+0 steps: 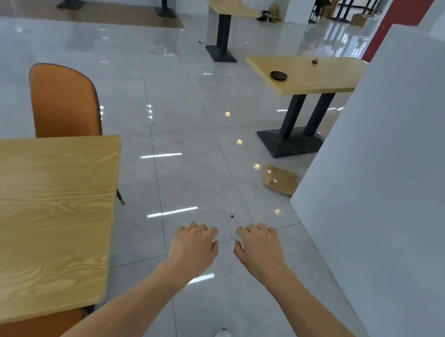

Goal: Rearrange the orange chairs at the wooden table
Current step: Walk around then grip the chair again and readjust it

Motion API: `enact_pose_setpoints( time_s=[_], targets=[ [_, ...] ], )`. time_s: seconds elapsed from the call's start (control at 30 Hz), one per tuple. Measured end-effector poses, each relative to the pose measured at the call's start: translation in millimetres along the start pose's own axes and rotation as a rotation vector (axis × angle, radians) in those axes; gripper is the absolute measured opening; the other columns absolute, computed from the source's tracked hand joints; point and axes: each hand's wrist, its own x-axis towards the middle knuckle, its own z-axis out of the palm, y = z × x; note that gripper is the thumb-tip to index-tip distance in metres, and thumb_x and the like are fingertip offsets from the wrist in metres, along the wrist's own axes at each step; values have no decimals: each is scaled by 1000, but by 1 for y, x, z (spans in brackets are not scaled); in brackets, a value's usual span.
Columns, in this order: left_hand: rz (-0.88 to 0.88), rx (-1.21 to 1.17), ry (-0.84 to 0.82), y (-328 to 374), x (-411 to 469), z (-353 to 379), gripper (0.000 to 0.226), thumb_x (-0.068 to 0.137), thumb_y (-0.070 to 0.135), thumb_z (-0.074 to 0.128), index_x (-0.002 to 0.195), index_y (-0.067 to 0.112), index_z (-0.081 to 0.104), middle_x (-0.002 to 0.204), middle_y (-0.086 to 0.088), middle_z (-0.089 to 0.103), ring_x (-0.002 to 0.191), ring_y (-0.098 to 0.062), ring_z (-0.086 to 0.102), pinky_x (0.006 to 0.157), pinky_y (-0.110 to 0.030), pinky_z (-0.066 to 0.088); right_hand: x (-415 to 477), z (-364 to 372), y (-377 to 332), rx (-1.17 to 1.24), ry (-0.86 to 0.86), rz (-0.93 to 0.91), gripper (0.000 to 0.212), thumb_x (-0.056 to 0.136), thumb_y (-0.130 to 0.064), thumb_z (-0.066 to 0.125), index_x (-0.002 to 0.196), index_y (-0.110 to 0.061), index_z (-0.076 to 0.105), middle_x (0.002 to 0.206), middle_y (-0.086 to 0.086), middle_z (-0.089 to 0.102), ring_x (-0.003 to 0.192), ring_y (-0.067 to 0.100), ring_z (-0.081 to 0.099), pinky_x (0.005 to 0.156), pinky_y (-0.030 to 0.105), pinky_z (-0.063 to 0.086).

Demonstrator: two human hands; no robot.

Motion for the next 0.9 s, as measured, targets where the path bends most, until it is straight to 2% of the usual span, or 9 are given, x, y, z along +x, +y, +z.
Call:
enact_pose_setpoints(
  time_s=[0.1, 0.4, 0.63, 0.73, 0.9],
  targets=[
    [-64, 8, -5, -7, 63, 1, 23, 93, 27, 45, 103, 14, 61, 93, -3, 66, 90, -24, 58, 76, -33, 41, 69, -4, 28, 18, 3, -57, 32, 96, -28, 39, 119, -16, 56, 112, 5, 64, 107, 24, 53, 92, 36, 36],
    [-303, 47, 87, -61, 199, -22, 25, 93, 29, 44, 107, 16, 60, 101, -1, 67, 97, -22, 58, 81, -34, 44, 252, -15, 40, 85, 41, -317, 28, 93, -26, 45, 112, -12, 61, 107, 8, 67, 102, 28, 57, 87, 38, 38],
    [-432, 59, 86, -141, 298, -17, 27, 95, 30, 43, 111, 17, 59, 105, 0, 67, 96, -19, 57, 80, -32, 44, 401, -5, 18, 85, 9, -460, 29, 93, -26, 44, 115, -14, 59, 107, 8, 66, 103, 29, 55, 87, 38, 38],
    [-468, 67, 86, -186, 356, -14, 26, 95, 30, 43, 110, 17, 59, 104, -1, 66, 96, -21, 57, 80, -33, 44, 474, -1, 8, 44, 0, -493, 28, 93, -27, 42, 111, -14, 58, 106, 7, 65, 102, 27, 54, 85, 37, 37],
    [-503, 47, 101, -262, 460, -25, 27, 94, 31, 43, 113, 17, 58, 107, -2, 66, 99, -22, 57, 82, -34, 43, 603, -16, -12, 20, -18, -512, 32, 94, -29, 41, 118, -14, 56, 115, 7, 63, 109, 27, 51, 91, 37, 35]
  ],
)
